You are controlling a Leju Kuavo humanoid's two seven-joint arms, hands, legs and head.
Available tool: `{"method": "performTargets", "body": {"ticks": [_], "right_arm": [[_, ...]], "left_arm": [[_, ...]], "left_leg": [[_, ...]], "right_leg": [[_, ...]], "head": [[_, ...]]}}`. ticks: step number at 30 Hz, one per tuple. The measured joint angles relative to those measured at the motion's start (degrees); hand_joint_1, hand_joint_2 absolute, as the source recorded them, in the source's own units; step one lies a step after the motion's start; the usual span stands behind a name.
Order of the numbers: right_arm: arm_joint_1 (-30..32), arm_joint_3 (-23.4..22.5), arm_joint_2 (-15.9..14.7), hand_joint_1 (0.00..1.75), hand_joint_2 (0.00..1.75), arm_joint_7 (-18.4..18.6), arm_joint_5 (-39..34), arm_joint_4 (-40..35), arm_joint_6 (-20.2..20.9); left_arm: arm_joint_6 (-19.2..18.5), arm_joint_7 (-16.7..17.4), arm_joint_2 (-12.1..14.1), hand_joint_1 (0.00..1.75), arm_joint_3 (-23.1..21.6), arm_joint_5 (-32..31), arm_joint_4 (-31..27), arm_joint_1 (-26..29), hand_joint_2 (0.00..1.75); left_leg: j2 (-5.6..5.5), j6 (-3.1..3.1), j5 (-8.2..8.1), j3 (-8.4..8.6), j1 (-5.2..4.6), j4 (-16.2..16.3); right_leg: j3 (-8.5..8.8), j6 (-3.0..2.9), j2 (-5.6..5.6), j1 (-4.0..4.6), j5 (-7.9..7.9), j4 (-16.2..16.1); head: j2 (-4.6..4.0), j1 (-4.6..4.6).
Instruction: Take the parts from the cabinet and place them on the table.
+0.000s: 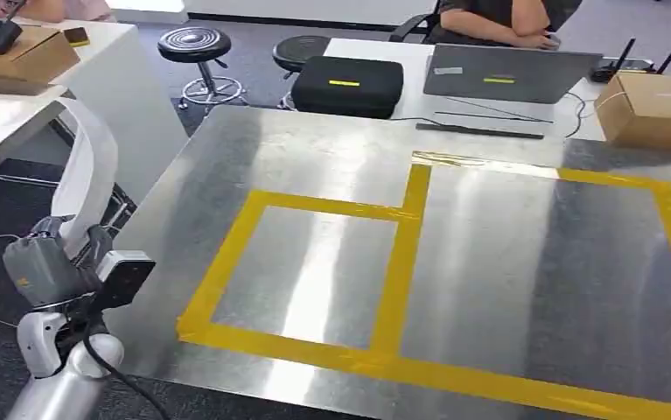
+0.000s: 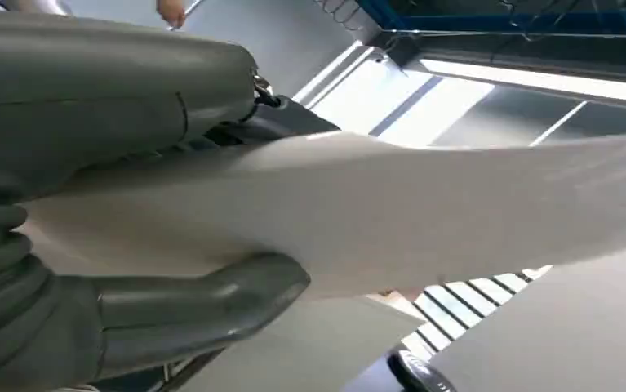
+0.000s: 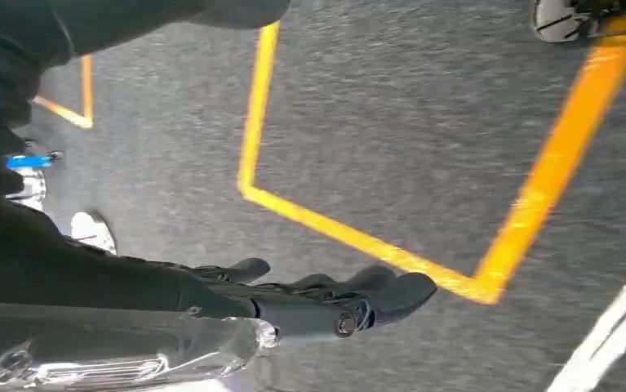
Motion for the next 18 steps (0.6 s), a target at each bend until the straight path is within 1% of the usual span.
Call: {"method": "performTargets", "body": {"ticks": [1,2,3,4,5,6,7,8,9,11,12,13,14,15,16,17,18], "right_arm": [[-0.1,0.0,0.0,0.0,1.75,0.0,0.0,0.0,0.0],[-0.1,0.0,-0.1,0.0,1.75,0.0,0.0,0.0,0.0],[-0.1,0.0,-0.2,0.0,1.75,0.0,0.0,0.0,0.0],[-0.1,0.0,-0.2,0.0,1.75,0.0,0.0,0.0,0.0],[-0.1,0.0,-0.3,0.0,1.75,0.0,0.0,0.0,0.0],[-0.2,0.0,-0.3,0.0,1.75,0.0,0.0,0.0,0.0],[-0.4,0.0,-0.3,0.0,1.75,0.0,0.0,0.0,0.0],[-0.6,0.0,-0.3,0.0,1.75,-0.1,0.0,0.0,0.0],[-0.7,0.0,-0.3,0.0,1.75,-0.1,0.0,0.0,0.0],[-0.7,0.0,-0.3,0.0,1.75,-0.1,0.0,0.0,0.0],[-0.6,0.0,-0.3,0.0,1.75,-0.1,0.0,0.0,0.0],[-0.7,0.0,-0.3,0.0,1.75,0.0,0.0,0.0,0.0],[-0.8,0.0,-0.3,0.0,1.75,0.0,-0.1,0.0,0.0],[-0.8,0.0,-0.3,0.0,1.75,0.0,0.0,0.0,0.0],[-0.8,0.0,-0.3,0.0,1.75,0.0,0.0,0.0,0.0],[-0.8,0.0,-0.4,0.0,1.75,0.0,0.0,0.0,0.0],[-0.7,0.0,-0.4,0.0,1.75,0.0,0.0,0.0,0.0]], "left_arm": [[0.0,0.0,0.0,1.75,0.0,0.0,0.0,0.1,1.75],[-0.1,0.0,0.0,1.75,0.0,0.0,0.0,0.2,1.75],[-0.2,0.0,0.0,1.75,0.0,0.0,0.0,0.3,1.75],[-0.3,0.0,0.0,1.75,0.0,0.0,0.0,0.3,1.75],[-0.3,0.0,0.1,1.75,0.0,0.0,0.0,0.3,1.75],[-0.4,0.0,0.0,1.75,0.0,0.0,0.0,0.4,1.75],[-0.4,0.0,0.0,1.75,0.0,0.0,0.0,0.4,1.75],[-0.4,0.0,0.1,1.75,0.0,0.1,0.0,0.4,1.75],[-0.4,0.0,0.1,1.75,0.0,0.0,0.0,0.4,1.75],[-0.4,0.0,0.1,1.75,0.0,0.0,0.0,0.4,1.75],[-0.4,0.0,0.1,1.75,0.0,0.1,0.0,0.5,1.75],[-0.4,0.0,0.1,1.75,0.0,0.1,0.0,0.5,1.75],[-0.4,0.0,0.1,1.75,0.0,0.1,0.0,0.5,1.75],[-0.4,0.0,0.2,1.75,0.0,0.1,0.0,0.5,1.75],[-0.4,0.0,0.2,1.75,0.0,0.1,0.0,0.5,1.75],[-0.4,0.0,0.2,1.75,0.0,0.1,0.0,0.6,1.75],[-0.4,0.0,0.2,1.75,0.0,0.1,0.0,0.6,1.75]], "left_leg": [[0.03,-0.03,0.68,-0.79,0.05,0.0],[0.1,-0.11,1.21,-1.5,0.1,0.1],[0.17,-0.26,1.85,-2.31,0.18,0.1],[0.19,-0.46,2.46,-3.07,0.31,0.1],[0.19,-0.72,2.92,-3.74,0.42,0.2],[0.17,-0.98,3.35,-4.3,0.55,0.3],[0.17,-1.33,3.7,-4.73,0.57,0.6],[0.16,-1.59,3.96,-5.22,0.31,0.9],[0.2,-1.77,4.41,-5.21,0.25,1.0],[0.19,-2.07,5.17,-5.5,0.35,0.9],[0.13,-2.32,5.23,-5.81,0.33,1.1],[-0.22,-3.08,3.46,-6.37,0.44,1.8],[-0.31,-3.67,0.01,-7.36,0.65,4.6],[-0.32,-4.05,-3.03,-8.64,0.92,8.5],[-0.31,-4.35,-6.02,-10.17,1.19,13.6],[-0.31,-4.52,-7.55,-11.07,1.43,17.4],[-0.31,-4.66,-7.26,-11.04,1.67,19.2]], "right_leg": [[-1.1,0.33,-0.09,-0.14,-2.81,5.2],[-1.52,0.57,-0.17,-0.22,-3.79,8.6],[-0.88,0.82,-0.2,-0.34,-3.08,10.1],[1.07,0.96,-0.25,-0.43,-1.35,8.9],[3.97,1.14,-0.27,-0.54,0.33,5.8],[7.8,1.34,-0.34,-0.7,1.3,1.0],[11.54,1.6,-0.44,-0.9,-0.39,-4.7],[14.25,1.44,-0.33,-0.66,-1.82,-8.3],[13.67,0.5,-0.17,-0.62,-1.5,-8.1],[13.28,-0.24,-0.19,-0.44,-1.2,-8.2],[12.58,-0.99,-0.3,-0.87,-0.59,-8.5],[12.46,-1.52,-0.37,-0.91,-0.12,-8.5],[11.69,-2.05,-0.38,-0.98,0.5,-8.5],[10.98,-2.12,-0.38,-1.04,1.01,-8.4],[10.12,-2.09,-0.36,-1.08,1.63,-8.4],[9.38,-2.02,-0.37,-1.1,2.18,-8.4],[8.62,-1.92,-0.37,-1.13,2.77,-8.4]], "head": [[0.0,-0.09],[0.0,0.0],[0.0,-0.11],[0.0,-0.02],[0.0,-0.09],[0.0,-0.07],[0.0,-0.04],[0.0,0.02],[0.0,-0.37],[0.0,-0.52],[0.0,-0.52],[0.0,-0.42],[0.0,-0.83],[0.0,-0.89],[0.0,-0.87],[0.0,-0.9],[0.0,-0.87]]}}
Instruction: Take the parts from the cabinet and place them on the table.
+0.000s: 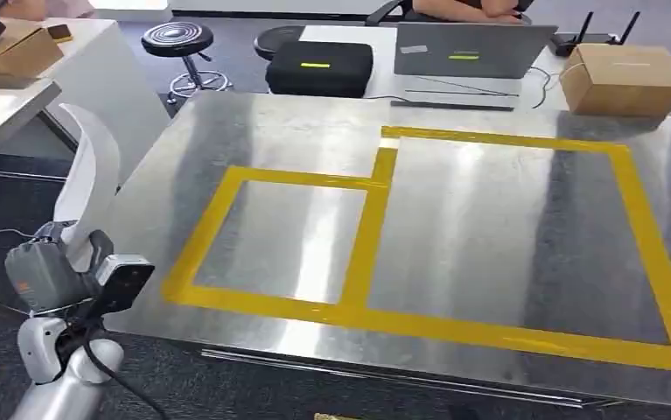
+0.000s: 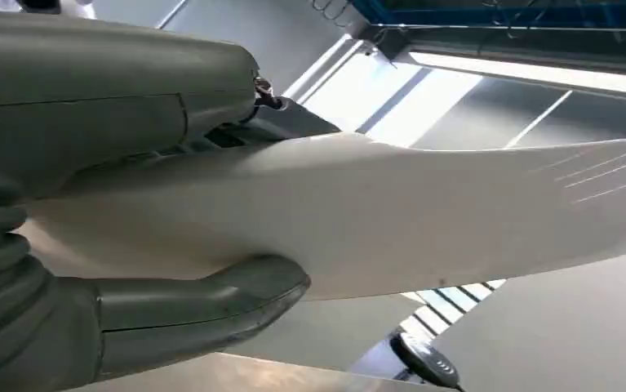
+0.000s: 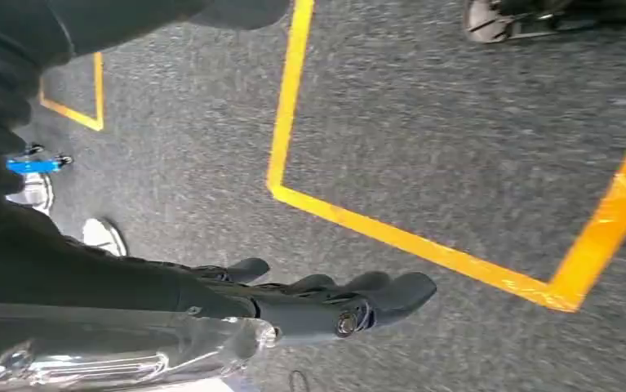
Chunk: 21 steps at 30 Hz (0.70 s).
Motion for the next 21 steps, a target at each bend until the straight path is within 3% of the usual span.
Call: {"method": "performTargets", "body": {"ticks": [1,3,4,5,6,7,9,10,11,12,14,15,16,17,18,19,20,21], "right_arm": [[0.0,0.0,0.0,0.0,1.75,0.0,0.0,0.0,0.0],[-0.1,0.0,0.0,0.0,1.75,0.0,0.0,0.0,0.0],[-0.2,0.0,0.0,0.0,1.75,0.0,0.0,0.0,0.0],[-0.2,0.0,0.0,0.0,1.75,0.0,0.0,0.0,0.0],[-0.2,0.0,0.0,0.0,1.75,0.0,0.0,0.0,0.0],[-0.2,0.0,0.0,0.0,1.75,-0.1,0.0,0.0,0.0],[0.1,0.0,0.0,0.0,1.75,-0.1,0.0,0.0,0.0],[0.3,0.0,0.0,0.0,1.75,-0.1,0.0,0.0,0.0],[0.4,0.0,0.0,0.0,1.75,0.0,0.0,0.0,0.0],[0.4,0.0,0.0,0.0,1.75,0.0,0.0,0.0,0.0],[0.2,0.0,0.0,0.0,1.75,0.0,0.0,0.0,0.0],[0.2,0.0,0.0,0.0,1.75,0.0,0.0,0.0,0.0],[0.2,0.0,0.0,0.0,1.75,0.0,0.0,0.0,0.0],[0.2,0.0,0.0,0.0,1.75,0.0,0.0,0.0,0.0],[0.2,0.0,0.0,0.0,1.75,0.0,0.0,0.0,0.0],[0.1,0.0,-0.1,0.0,1.75,0.0,0.0,0.0,0.0],[-0.2,0.0,-0.1,0.0,1.75,0.0,0.0,0.0,0.0],[-0.4,0.0,-0.2,0.0,1.75,0.0,0.0,0.0,-0.1]], "left_arm": [[0.0,0.0,0.0,1.75,0.0,0.0,0.0,0.0,1.75],[0.0,0.0,0.0,1.75,0.0,0.0,0.0,-0.1,1.75],[0.0,0.0,0.0,1.75,0.0,0.0,-0.1,-0.1,1.75],[0.0,0.0,0.0,1.75,0.0,0.0,-0.2,-0.3,1.75],[0.0,0.0,0.0,1.75,0.0,0.0,-0.4,-0.4,1.75],[0.0,0.0,0.0,1.75,0.0,0.0,-0.4,-0.4,1.75],[0.0,0.0,-0.1,1.75,0.0,0.0,-0.4,-0.2,1.75],[0.0,0.0,-0.1,1.75,0.0,0.0,-0.4,-0.2,1.75],[0.0,0.0,0.0,1.75,0.0,0.0,-0.4,-0.2,1.75],[0.0,0.0,-0.1,1.75,0.1,0.1,-0.4,-0.2,1.75],[0.0,0.0,-0.1,1.75,0.1,0.1,-0.4,-0.1,1.75],[0.0,0.0,-0.1,1.75,0.1,0.1,-0.4,0.0,1.75],[0.0,0.0,0.0,1.75,0.1,0.1,-0.4,0.0,1.75],[0.0,0.0,0.0,1.75,0.1,0.1,-0.4,0.0,1.75],[0.0,0.0,0.0,1.75,0.1,0.1,-0.4,0.0,1.75],[0.0,0.0,0.0,1.75,0.1,0.1,-0.4,0.0,1.75],[0.0,0.0,-0.1,1.75,0.1,0.1,-0.4,0.0,1.75],[0.0,0.0,-0.1,1.75,0.1,0.1,-0.4,0.0,1.75]], "left_leg": [[0.0,-0.06,1.56,1.08,0.18,-0.6],[0.0,0.03,5.78,6.43,0.37,-7.3],[-0.04,0.11,6.25,10.01,0.42,-12.2],[-0.23,0.23,4.98,14.02,0.43,-17.2],[-0.34,0.58,4.01,14.97,0.27,-20.1],[-0.31,0.82,4.51,14.25,0.14,-19.7],[-0.26,1.91,5.8,13.32,-0.12,-20.0],[0.05,2.45,6.69,12.85,0.19,-20.3],[0.01,3.01,7.34,12.08,0.17,-20.3],[0.01,3.23,7.94,11.36,0.13,-20.3],[0.04,3.46,9.39,9.64,-0.19,-20.2],[0.04,3.51,10.05,8.84,-0.37,-20.2],[0.04,3.56,10.75,7.94,-0.59,-20.1],[0.04,3.58,11.42,7.03,-0.75,-20.0],[0.03,3.55,12.01,6.17,-0.89,-19.8],[0.01,3.47,12.56,5.49,-0.97,-19.7],[0.02,3.28,13.11,5.02,-1.07,-19.5],[0.06,3.04,13.5,4.78,-1.18,-19.4]], "right_leg": [[-0.69,0.1,0.0,-0.02,0.56,0.0],[-2.01,0.34,0.03,-0.11,1.76,0.0],[-2.41,0.6,0.13,-0.14,2.31,0.0],[-2.76,0.96,0.22,0.07,2.75,0.0],[-3.03,1.29,0.2,0.06,3.46,0.0],[-3.06,1.65,0.21,-0.04,4.34,-0.6],[-3.2,2.56,0.22,-0.18,5.98,-1.7],[-3.8,2.71,0.3,-0.33,4.9,-1.5],[-4.71,2.76,0.09,-0.24,1.58,0.5],[-5.54,2.84,0.08,-0.23,-2.14,4.1],[-7.38,2.98,0.09,-0.07,-7.77,13.7],[-7.49,2.89,0.08,0.01,-8.06,16.6],[-6.55,2.69,0.09,0.12,-6.7,17.3],[-4.44,2.37,0.09,0.29,-4.4,15.8],[-1.19,1.98,0.09,0.59,-2.41,12.1],[3.09,1.43,0.09,0.93,-1.94,6.8],[6.71,0.78,-0.04,1.21,-5.02,0.9],[8.98,0.98,-0.12,1.2,-5.99,-3.2]], "head": [[0.0,0.0],[0.0,0.0],[0.0,-0.02],[0.0,-0.11],[0.0,0.0],[0.0,0.02],[0.0,-0.15],[0.0,-0.29],[0.0,0.04],[0.0,0.15],[0.0,0.17],[0.0,0.18],[0.0,0.17],[0.0,0.15],[0.0,0.17],[0.0,0.15],[0.0,0.15],[0.0,0.05]]}}
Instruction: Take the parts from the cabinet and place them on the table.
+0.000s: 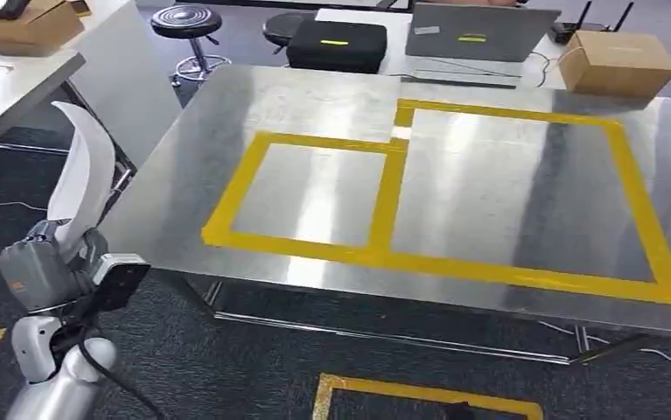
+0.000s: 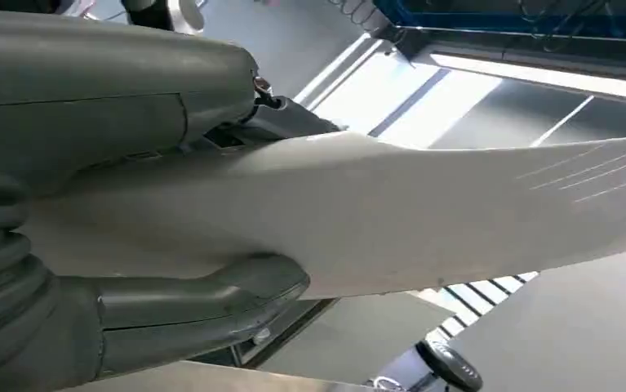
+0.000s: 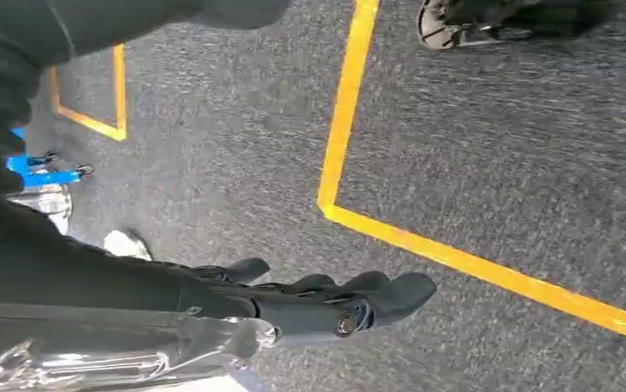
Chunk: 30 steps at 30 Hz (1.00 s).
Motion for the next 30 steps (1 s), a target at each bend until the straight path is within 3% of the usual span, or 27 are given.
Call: {"method": "performTargets", "body": {"ticks": [3,4,5,6,7,8,9,10,11,12,13,14,15,16,18,19,20,21,23,24,25,26,27,28,29,30], "right_arm": [[0.2,0.0,0.0,0.0,1.75,0.0,0.0,0.0,0.0],[0.2,0.0,0.1,0.0,1.75,0.0,0.0,0.0,0.0],[0.2,0.0,0.0,0.0,1.75,0.0,0.0,0.0,0.0],[0.1,0.0,0.0,0.0,1.75,0.0,0.0,0.0,0.0],[0.1,0.0,0.0,0.0,1.75,0.0,0.0,0.0,0.0],[0.2,0.0,0.0,0.0,1.75,0.0,-0.2,0.0,0.7],[0.2,0.0,0.0,0.0,1.75,0.0,-0.6,0.0,2.3],[0.2,0.0,-0.2,0.0,1.75,0.0,-1.0,0.0,4.0],[0.2,0.0,-0.2,0.0,1.75,0.0,-1.2,0.0,4.8],[0.2,0.0,-0.2,0.0,1.75,-0.1,-1.2,0.0,5.1],[0.1,0.0,-0.2,0.0,1.75,-0.2,-1.3,0.0,5.4],[0.1,0.0,-0.3,0.0,1.75,-0.2,-1.3,0.0,5.4],[-0.1,0.0,-0.3,0.0,1.75,-0.2,-1.3,0.0,5.4],[-0.2,0.0,-0.4,0.0,1.75,-0.2,-1.3,0.0,5.4],[0.1,0.0,-0.4,0.0,1.75,-0.2,-1.3,0.0,5.5],[0.3,0.0,-0.5,0.0,1.75,-0.2,-1.3,0.0,5.5],[0.5,0.0,-0.5,0.0,1.75,-0.2,-1.3,0.0,5.5],[0.6,0.0,-0.5,0.0,1.75,-0.2,-1.3,0.0,5.5],[0.4,0.0,-0.6,0.0,1.75,-0.2,-1.3,0.0,5.6],[0.4,0.0,-0.6,0.0,1.75,-0.2,-1.3,0.0,5.6],[0.5,0.0,-0.6,0.0,1.75,-0.2,-1.3,0.0,5.6],[0.6,0.0,-0.6,0.0,1.75,-0.2,-1.4,0.0,5.6],[0.6,0.0,-0.6,0.0,1.75,-0.2,-1.4,0.0,5.6],[0.5,0.0,-0.6,0.0,1.75,-0.2,-1.4,0.0,5.6],[0.3,0.0,-0.7,0.0,1.75,-0.3,-1.4,0.0,5.7],[0.1,0.0,-0.8,0.0,1.75,-0.3,-1.4,0.0,5.7]], "left_arm": [[0.0,0.0,0.0,1.75,-0.1,0.0,0.0,0.0,1.75],[0.0,0.0,0.1,1.75,0.0,0.0,0.0,0.1,1.75],[0.0,0.0,0.1,1.75,0.0,0.0,0.0,0.1,1.75],[0.0,0.0,0.2,1.75,0.0,0.0,0.0,0.0,1.75],[0.0,0.0,0.2,1.75,-0.1,0.0,0.0,0.0,1.75],[-0.8,-0.4,0.2,1.75,-0.1,0.2,0.0,0.0,1.75],[-2.3,-1.1,0.2,1.75,-0.2,0.5,0.0,0.0,1.75],[-4.0,-1.6,0.5,1.75,-0.4,0.7,0.0,0.0,1.75],[-4.6,-1.9,0.5,1.75,-0.7,0.8,0.0,0.0,1.75],[-4.9,-2.1,0.5,1.75,-1.1,0.9,0.0,-0.1,1.75],[-5.1,-2.2,0.5,1.75,-1.2,0.9,0.0,-0.3,1.75],[-5.1,-2.3,0.5,1.75,-1.3,1.0,0.0,-0.4,1.75],[-5.2,-2.3,0.5,1.75,-1.4,1.0,0.0,-0.6,1.75],[-5.2,-2.4,0.5,1.75,-1.5,1.0,0.0,-0.8,1.75],[-5.3,-2.4,0.5,1.75,-1.7,1.1,0.0,-0.7,1.75],[-5.3,-2.4,0.4,1.75,-1.8,1.1,0.0,-0.8,1.75],[-5.3,-2.4,0.5,1.75,-1.8,1.1,0.0,-0.8,1.75],[-5.3,-2.4,0.5,1.75,-1.8,1.1,0.0,-0.8,1.75],[-5.3,-2.4,0.5,1.75,-1.9,1.1,0.0,-0.7,1.75],[-5.3,-2.4,0.5,1.75,-1.9,1.1,0.0,-0.6,1.75],[-5.3,-2.4,0.6,1.75,-1.9,1.1,0.0,-0.6,1.75],[-5.3,-2.4,0.6,1.75,-1.9,1.1,0.0,-0.6,1.75],[-5.3,-2.4,0.6,1.75,-1.9,1.1,0.0,-0.6,1.75],[-5.3,-2.4,0.6,1.75,-1.9,1.1,0.0,-0.6,1.75],[-5.3,-2.4,0.5,1.75,-1.9,1.0,0.0,-0.7,1.75],[-5.4,-2.4,0.5,1.75,-2.0,0.8,0.0,-0.8,1.75]], "left_leg": [[0.04,-0.84,1.58,-0.29,0.37,-0.3],[-0.15,-1.11,1.56,-0.77,0.28,-0.1],[-0.37,-1.81,-1.4,-1.47,0.31,1.0],[-0.33,-2.32,-5.57,-2.5,0.68,4.2],[-0.32,-2.81,-9.27,-3.59,1.04,8.6],[-0.32,-3.16,-11.41,-4.59,1.33,12.9],[-0.32,-3.46,-11.73,-5.2,1.57,16.4],[-0.32,-3.77,-10.03,-5.07,1.84,18.2],[-0.32,-4.02,-7.41,-4.0,2.08,17.8],[-0.35,-4.22,-5.16,-1.89,2.34,15.5],[-0.55,-4.39,-4.35,1.47,2.61,11.1],[-1.6,-4.51,-5.55,5.48,3.0,5.9],[-2.18,-4.19,-7.32,9.11,2.99,0.7],[-2.08,-3.28,-8.97,9.61,2.85,-1.3],[-1.67,-2.22,-8.58,8.76,2.41,-0.5],[-1.16,-1.35,-8.0,8.52,2.66,-0.7],[-0.78,-0.81,-7.64,8.36,2.63,-0.7],[-0.56,-0.29,-7.27,8.0,2.47,-0.7],[0.11,0.08,-6.59,7.17,2.0,-0.6],[0.44,0.18,-6.32,6.8,1.79,-0.6],[0.77,0.21,-6.06,6.48,1.56,-0.6],[1.06,0.28,-5.86,6.28,1.42,-0.5],[1.38,0.27,-5.76,6.18,1.25,-0.5],[1.71,0.21,-5.71,6.19,1.07,-0.5],[2.02,0.15,-5.67,6.32,1.05,-0.5],[2.46,-0.13,-5.67,6.14,0.57,-0.2]], "right_leg": [[-1.47,-0.57,0.16,0.35,1.19,0.7],[-1.88,-0.83,-0.1,-0.37,2.17,0.2],[-2.47,-1.08,-0.22,-0.36,2.92,0.2],[-3.38,-1.31,-0.21,-0.5,3.78,0.2],[-4.37,-1.25,-0.21,-0.59,4.58,0.2],[-5.32,-1.12,0.14,-0.72,5.0,0.2],[-6.23,-0.86,0.18,-0.91,5.66,0.3],[-7.13,-0.62,0.23,-1.11,6.34,0.3],[-8.03,-0.36,0.35,-1.32,7.08,0.3],[-8.89,-0.06,0.54,-1.56,7.72,0.4],[-9.56,0.32,0.89,-1.81,8.34,0.5],[-9.91,0.77,1.28,-1.89,8.84,0.6],[-10.52,1.15,1.49,-1.75,9.1,1.1],[-10.99,1.62,1.77,-1.75,9.85,1.2],[-11.28,2.62,2.41,-2.07,11.13,0.4],[-11.5,2.95,2.59,-2.19,11.43,0.3],[-12.28,2.9,1.72,-2.2,10.14,1.4],[-13.53,2.9,0.94,-2.17,7.39,4.9],[-17.48,3.14,0.4,-2.03,1.8,15.8],[-18.57,3.08,0.36,-1.9,0.22,19.5],[-18.28,2.92,0.36,-1.76,-0.09,20.3],[-16.41,2.63,0.33,-1.57,0.66,18.5],[-13.37,2.18,0.19,-1.28,2.17,14.3],[-9.15,1.6,-0.28,-0.97,4.12,8.1],[-5.69,0.79,-2.2,-0.36,4.81,3.0],[-4.73,0.31,-3.6,0.14,4.0,1.2]], "head": [[0.0,0.32],[0.0,0.34],[0.0,0.19],[0.0,-0.24],[0.0,-0.24],[0.0,-0.22],[0.0,-0.24],[0.0,-0.22],[0.0,-0.22],[0.0,-0.24],[0.0,-0.24],[0.0,-0.35],[0.0,-0.46],[0.0,-0.33],[0.0,-0.4],[0.0,-0.35],[0.0,-0.24],[0.0,0.0],[0.0,0.11],[0.0,0.08],[0.0,0.09],[0.0,0.08],[0.0,0.11],[0.0,0.08],[0.0,0.09],[0.0,0.0]]}}
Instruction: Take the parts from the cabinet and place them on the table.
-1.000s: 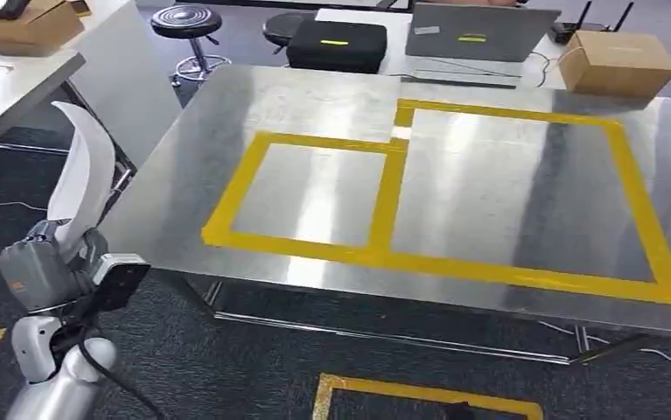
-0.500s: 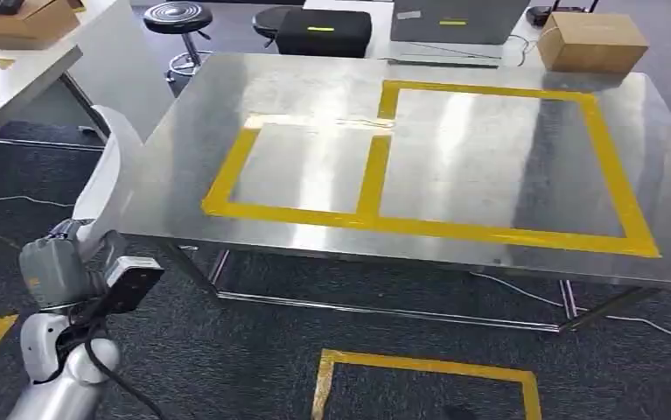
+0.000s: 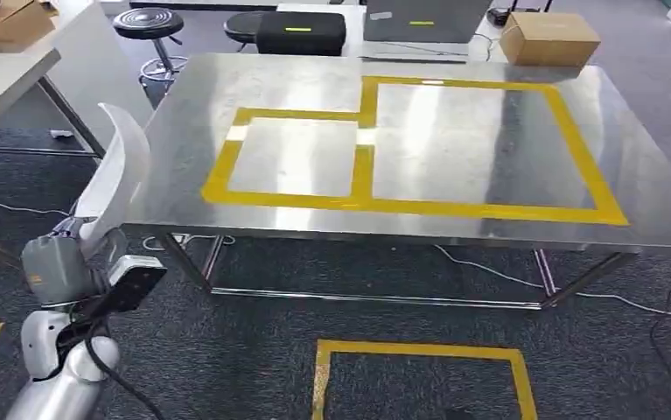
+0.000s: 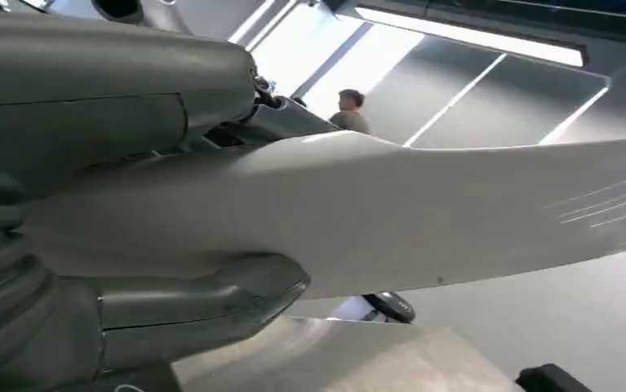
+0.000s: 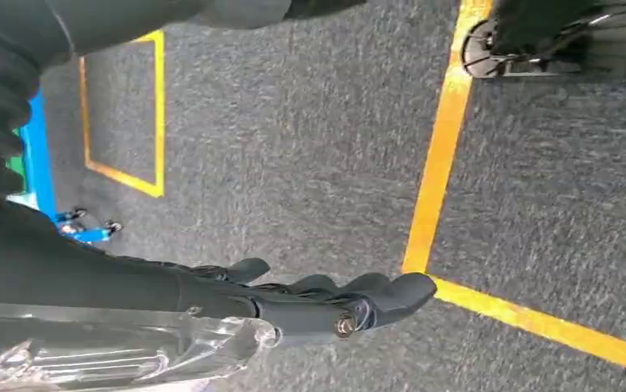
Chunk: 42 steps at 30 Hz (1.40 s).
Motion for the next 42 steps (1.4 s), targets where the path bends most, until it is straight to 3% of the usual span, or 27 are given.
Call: {"method": "performTargets", "body": {"ticks": [3,4,5,6,7,8,11,17,30,42], "right_arm": [[0.1,0.0,0.0,0.0,1.75,-0.2,0.3,0.0,-0.2],[0.2,0.0,0.0,0.0,1.75,0.0,0.4,0.0,-0.4],[0.2,0.0,0.1,0.0,1.75,0.0,0.4,0.0,-0.5],[0.2,0.0,0.1,0.0,1.75,0.0,0.6,0.0,-0.7],[0.2,0.0,0.1,0.0,1.75,0.1,0.8,0.0,-1.0],[0.2,0.0,0.1,0.0,1.75,0.2,0.9,0.0,-1.3],[0.2,0.2,0.1,0.0,1.75,0.7,1.3,0.0,-2.0],[0.2,0.2,0.1,0.0,1.75,0.8,1.2,0.0,-2.7],[0.2,0.3,0.1,0.0,1.75,0.6,1.2,0.0,-2.7],[0.1,0.3,0.1,0.0,1.75,-0.2,-1.2,0.0,-2.7]], "left_arm": [[-0.2,0.0,0.0,1.75,-0.7,-0.4,0.1,-0.1,1.75],[-0.2,0.0,0.0,1.75,-0.8,-0.4,0.0,-0.2,1.75],[-0.2,0.0,0.1,1.75,-0.8,-0.4,0.1,-0.2,1.75],[-0.1,0.0,0.1,1.75,-0.8,-0.6,0.1,-0.4,1.75],[-0.1,0.1,0.2,1.75,-0.8,-0.8,0.1,-0.4,1.75],[0.0,0.3,0.2,1.75,-0.9,-1.2,0.1,-0.4,1.75],[0.2,0.8,0.1,1.75,-1.0,-1.7,0.1,-0.4,1.75],[0.5,1.0,0.2,1.75,-1.2,-2.2,0.1,-0.2,1.75],[0.5,1.0,0.4,1.75,-1.2,-1.5,0.1,0.1,1.75],[0.9,1.5,-0.9,1.75,0.6,5.9,0.3,-4.3,1.75]], "left_leg": [[0.98,-0.65,0.4,-0.29,0.22,-0.1],[1.22,-0.96,0.36,-0.28,0.02,-0.1],[0.24,-1.16,0.27,-0.4,0.18,-0.1],[0.14,0.19,0.58,-0.43,0.13,-0.5],[0.17,0.46,0.56,-0.45,0.08,-0.5],[0.18,-0.16,0.76,-0.52,0.16,-0.6],[0.17,-0.62,1.16,-0.86,0.27,-0.6],[0.15,-1.02,1.47,-1.21,0.32,-0.6],[0.15,-0.73,1.67,-1.66,0.15,-0.4],[0.12,-0.59,1.92,-2.05,0.08,-0.3]], "right_leg": [[-0.7,-0.49,1.31,0.17,0.67,0.1],[-0.7,-0.85,1.67,-0.15,1.09,-0.4],[-0.66,-0.35,1.84,0.0,1.32,-0.4],[-0.84,-0.15,1.97,-0.22,1.34,-0.3],[-1.0,-0.25,2.19,-0.13,1.42,-0.3],[-1.13,-0.26,2.28,-0.1,1.42,-0.3],[-1.56,-0.5,2.26,0.0,1.6,-0.2],[-1.85,-0.54,2.22,0.06,1.89,-0.1],[-2.22,-0.3,2.21,-0.1,2.27,-0.2],[-2.56,-0.23,2.15,-0.14,2.58,-0.2]], "head": [[0.0,0.02],[0.0,0.04],[0.0,-0.04],[0.0,-0.44],[0.0,-0.24],[0.0,-0.41],[0.0,-0.31],[0.0,-0.28],[0.0,-0.28],[0.0,-0.28]]}}
